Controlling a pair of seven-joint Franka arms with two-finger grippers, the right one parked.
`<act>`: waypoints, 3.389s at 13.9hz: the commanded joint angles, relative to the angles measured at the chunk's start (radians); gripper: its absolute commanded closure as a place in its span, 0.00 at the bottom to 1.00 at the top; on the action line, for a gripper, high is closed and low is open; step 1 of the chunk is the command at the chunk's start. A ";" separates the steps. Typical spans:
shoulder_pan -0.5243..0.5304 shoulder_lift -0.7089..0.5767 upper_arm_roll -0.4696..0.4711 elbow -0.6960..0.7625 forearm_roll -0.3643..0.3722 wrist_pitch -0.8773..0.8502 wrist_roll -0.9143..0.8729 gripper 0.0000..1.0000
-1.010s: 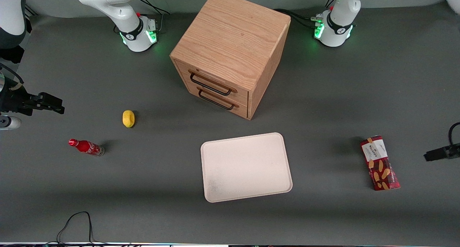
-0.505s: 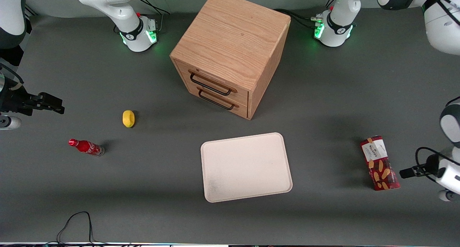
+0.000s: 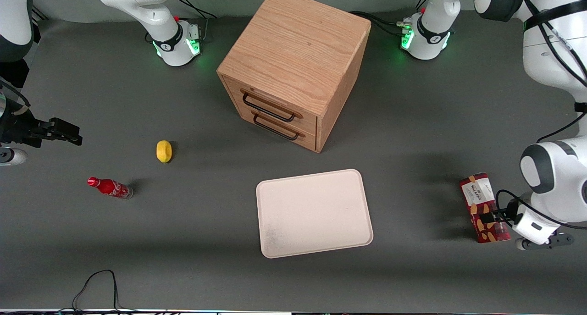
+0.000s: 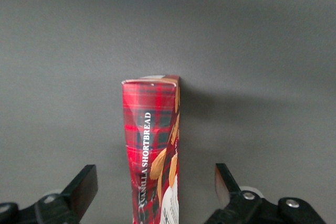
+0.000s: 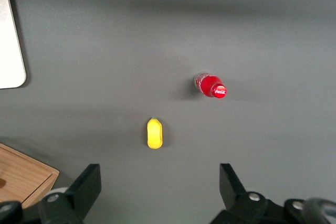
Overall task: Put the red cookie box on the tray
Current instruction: 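Close the left gripper on the cookie box's end, then lift the cookie box and carry it over the white tray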
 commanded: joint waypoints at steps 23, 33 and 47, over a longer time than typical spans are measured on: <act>0.008 -0.011 -0.002 -0.066 -0.025 0.055 0.043 1.00; 0.012 -0.167 0.007 0.125 -0.013 -0.360 0.040 1.00; -0.193 -0.103 -0.010 0.449 -0.021 -0.640 -0.266 1.00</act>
